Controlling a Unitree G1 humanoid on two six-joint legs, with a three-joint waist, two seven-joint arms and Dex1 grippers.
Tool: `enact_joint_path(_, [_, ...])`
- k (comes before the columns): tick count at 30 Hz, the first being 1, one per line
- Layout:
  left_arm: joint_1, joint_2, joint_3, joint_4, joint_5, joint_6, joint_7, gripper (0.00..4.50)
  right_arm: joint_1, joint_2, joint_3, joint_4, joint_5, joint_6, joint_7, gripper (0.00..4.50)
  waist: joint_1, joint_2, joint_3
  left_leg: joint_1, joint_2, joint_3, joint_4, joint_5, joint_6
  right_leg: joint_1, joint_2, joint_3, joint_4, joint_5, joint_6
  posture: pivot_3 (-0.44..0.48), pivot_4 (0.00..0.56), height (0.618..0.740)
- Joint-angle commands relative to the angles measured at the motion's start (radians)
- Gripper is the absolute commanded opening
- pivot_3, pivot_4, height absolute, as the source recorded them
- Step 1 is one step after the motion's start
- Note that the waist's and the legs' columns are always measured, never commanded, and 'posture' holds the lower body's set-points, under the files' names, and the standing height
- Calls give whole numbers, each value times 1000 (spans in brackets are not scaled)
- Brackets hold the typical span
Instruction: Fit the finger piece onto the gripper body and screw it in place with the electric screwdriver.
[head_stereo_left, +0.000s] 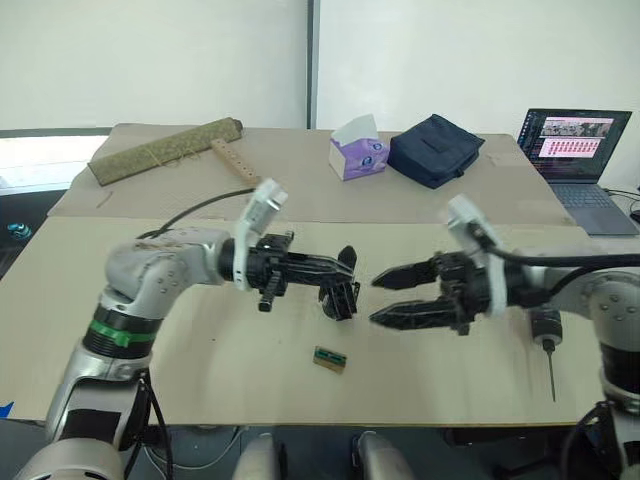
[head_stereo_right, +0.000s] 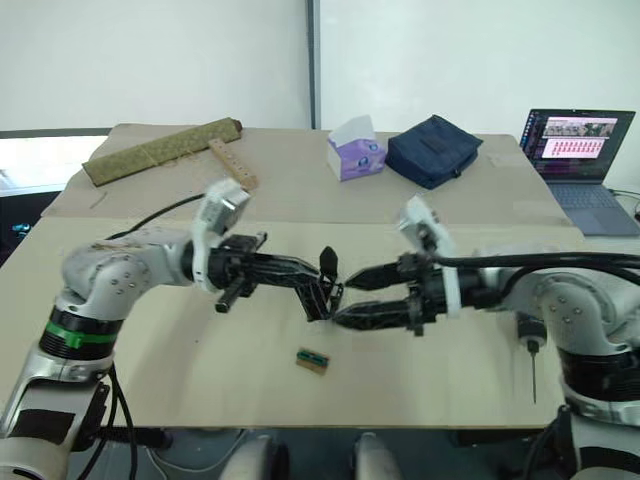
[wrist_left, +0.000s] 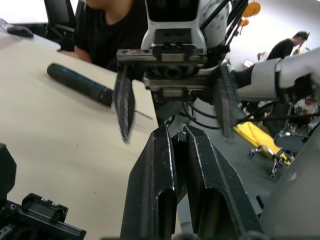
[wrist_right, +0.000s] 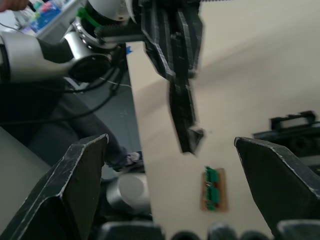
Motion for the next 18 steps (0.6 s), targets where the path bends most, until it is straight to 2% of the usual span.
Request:
enact_joint_path(1, [-10, -9, 13, -21, 2, 11, -13, 0, -23, 35, -28, -31, 66, 30, -104, 4479, 0, 0, 0, 0, 0, 0, 0, 0, 0, 0, 0, 0, 0, 0, 0, 0, 150, 740])
enact_joint_path(5, [-25, -25, 3, -19, 12, 25, -13, 0, -16, 66, -1, -47, 65, 23, -163, 4479, 0, 0, 0, -1, 0, 0, 0, 0, 0, 0, 0, 0, 0, 0, 1, 0, 150, 740])
enact_joint_path(12, [-53, -49, -20, -3, 53, 26, -29, 0, -6, 61, 44, -62, 49, 10, -154, 4479, -1, 0, 0, 0, 0, -1, 1, 0, 0, 0, 0, -1, 0, 0, 1, 0, 150, 740])
enact_joint_path(15, [-55, -38, -26, -3, 66, 33, -43, 0, 0, 55, 41, -64, 44, 5, -151, 3648, -3, 0, 0, 0, 0, -1, 1, 0, 0, 0, 0, -1, 1, 0, 1, 0, 150, 740])
enact_joint_path(18, [-52, -25, -29, -6, 77, 45, -60, 0, 5, 48, 41, -63, 39, 2, -147, 2603, -2, 0, 0, 0, 0, -1, 0, 0, 0, 0, 1, -1, 1, 0, 1, 0, 150, 740])
